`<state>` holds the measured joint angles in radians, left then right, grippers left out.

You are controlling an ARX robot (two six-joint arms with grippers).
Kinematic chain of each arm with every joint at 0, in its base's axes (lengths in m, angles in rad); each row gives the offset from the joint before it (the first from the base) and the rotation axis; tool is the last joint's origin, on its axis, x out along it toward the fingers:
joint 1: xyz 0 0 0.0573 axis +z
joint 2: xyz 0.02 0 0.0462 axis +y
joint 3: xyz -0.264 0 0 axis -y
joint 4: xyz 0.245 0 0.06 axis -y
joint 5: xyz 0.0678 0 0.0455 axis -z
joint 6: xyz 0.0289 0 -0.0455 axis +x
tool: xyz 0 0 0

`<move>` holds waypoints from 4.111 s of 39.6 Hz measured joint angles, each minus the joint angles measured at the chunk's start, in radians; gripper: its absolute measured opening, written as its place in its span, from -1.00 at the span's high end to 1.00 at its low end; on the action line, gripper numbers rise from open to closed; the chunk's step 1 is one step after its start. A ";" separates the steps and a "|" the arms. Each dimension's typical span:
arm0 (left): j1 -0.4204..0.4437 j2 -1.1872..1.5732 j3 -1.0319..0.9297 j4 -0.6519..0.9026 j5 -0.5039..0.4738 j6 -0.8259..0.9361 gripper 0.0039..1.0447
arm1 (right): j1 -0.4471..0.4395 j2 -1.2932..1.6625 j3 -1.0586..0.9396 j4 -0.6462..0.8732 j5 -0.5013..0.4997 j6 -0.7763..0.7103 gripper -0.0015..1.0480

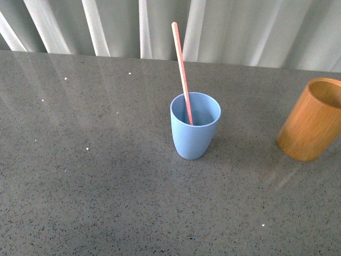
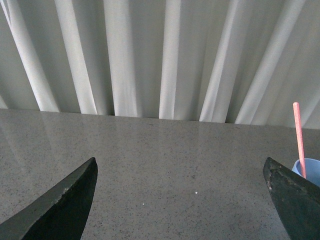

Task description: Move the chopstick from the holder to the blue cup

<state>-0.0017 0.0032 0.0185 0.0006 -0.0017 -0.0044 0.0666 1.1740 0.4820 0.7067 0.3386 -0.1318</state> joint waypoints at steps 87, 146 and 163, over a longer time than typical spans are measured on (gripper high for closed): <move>0.000 0.000 0.000 0.000 0.002 0.000 -0.87 | -0.066 -1.077 -0.459 -0.633 -0.340 0.121 0.98; 0.000 -0.001 0.000 0.000 0.001 0.000 -0.87 | -0.066 -1.170 -0.459 -0.705 -0.340 0.123 -0.81; 0.000 -0.001 0.000 0.000 0.001 0.000 -0.87 | -0.066 -1.170 -0.459 -0.705 -0.340 0.123 -0.81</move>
<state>-0.0017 0.0021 0.0185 0.0006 -0.0006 -0.0044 0.0006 0.0044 0.0231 0.0017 -0.0010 -0.0090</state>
